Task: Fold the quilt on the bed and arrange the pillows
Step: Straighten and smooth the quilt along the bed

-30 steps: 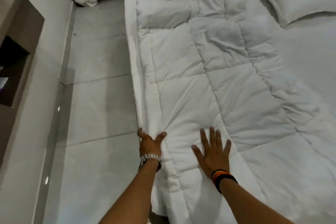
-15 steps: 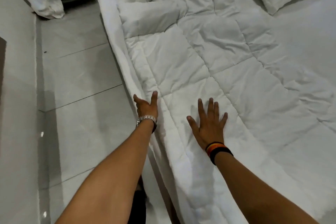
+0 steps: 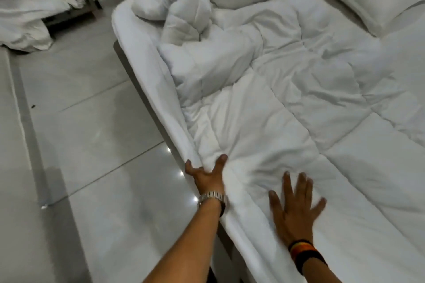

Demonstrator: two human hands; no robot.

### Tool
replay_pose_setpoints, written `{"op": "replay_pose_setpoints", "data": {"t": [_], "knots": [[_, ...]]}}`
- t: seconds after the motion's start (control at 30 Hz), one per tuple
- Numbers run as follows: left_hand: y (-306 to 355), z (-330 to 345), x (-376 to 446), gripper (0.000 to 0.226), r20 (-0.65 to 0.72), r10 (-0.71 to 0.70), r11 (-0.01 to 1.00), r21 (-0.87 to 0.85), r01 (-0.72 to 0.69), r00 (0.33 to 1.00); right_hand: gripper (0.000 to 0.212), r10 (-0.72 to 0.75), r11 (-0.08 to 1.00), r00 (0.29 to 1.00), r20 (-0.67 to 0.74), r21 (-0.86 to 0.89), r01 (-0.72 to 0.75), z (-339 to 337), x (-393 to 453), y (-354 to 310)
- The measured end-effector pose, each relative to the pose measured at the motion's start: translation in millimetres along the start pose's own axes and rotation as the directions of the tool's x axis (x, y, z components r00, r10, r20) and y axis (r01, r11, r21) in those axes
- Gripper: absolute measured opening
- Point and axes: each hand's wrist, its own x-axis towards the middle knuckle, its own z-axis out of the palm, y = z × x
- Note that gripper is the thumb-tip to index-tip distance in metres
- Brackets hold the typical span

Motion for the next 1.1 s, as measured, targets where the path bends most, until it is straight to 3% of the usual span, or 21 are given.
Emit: {"op": "replay_pose_setpoints", "data": {"t": [0.07,0.23,0.37,0.43,0.53,0.6,0.67,0.73,0.8,0.9,1.0,1.1], "knots": [[32.2,-2.8,26.8,0.128,0.028,0.031,0.997,0.069,-0.033,0.999,0.08,-0.033,0.993,0.996,-0.079,0.107,0.042,-13.9,22.9,-31.3],[184.7,15.6,124.9,0.123,-0.101,0.239,0.969,0.082,-0.231,0.966,0.075,-0.164,0.953,0.954,-0.25,0.21,0.219,-62.2,135.1,-158.9],[306.0,63.0,209.5,0.154,-0.015,0.377,0.901,0.241,-0.362,0.926,0.069,-0.22,0.917,0.918,-0.329,0.252,0.31,-84.8,260.1,-269.3],[342.3,90.2,242.2,0.162,0.08,0.388,0.859,0.33,-0.392,0.918,0.07,-0.205,0.931,0.93,-0.304,0.234,0.281,-86.2,310.3,-299.4],[364.6,134.2,296.7,0.162,0.229,0.342,0.808,0.424,-0.41,0.911,0.072,-0.1,0.961,0.986,-0.131,0.244,0.13,-67.3,365.7,-324.4],[369.1,153.1,314.7,0.151,0.281,0.323,0.807,0.417,-0.418,0.904,0.073,-0.061,0.98,0.997,-0.052,0.185,0.07,-48.3,377.7,-339.7],[383.5,149.7,331.1,0.117,0.227,0.392,0.854,0.272,-0.444,0.892,0.072,-0.071,0.989,0.997,-0.027,0.129,0.074,-29.7,375.5,-358.5],[407.9,116.7,358.1,0.105,0.039,0.46,0.876,0.142,-0.461,0.887,0.073,-0.081,0.988,0.997,0.008,0.135,0.079,-12.3,368.4,-382.9],[428.7,75.3,382.6,0.115,-0.043,0.419,0.902,0.132,-0.41,0.907,0.072,-0.09,0.994,0.993,0.078,0.067,0.084,3.1,360.4,-400.7],[434.3,33.9,414.0,0.118,0.066,0.253,0.939,0.224,-0.261,0.965,0.077,0.016,0.992,0.987,0.161,0.121,-0.036,3.7,361.4,-433.5],[449.5,37.6,443.8,0.137,0.175,-0.044,0.997,0.066,0.033,0.984,0.095,0.131,0.897,0.983,-0.126,0.438,-0.063,-30.6,384.6,-480.3],[486.3,61.3,498.5,0.158,0.312,-0.328,0.919,-0.113,0.378,0.891,0.08,0.126,0.852,0.91,-0.396,0.514,0.106,-76.8,442.0,-534.6]]}}
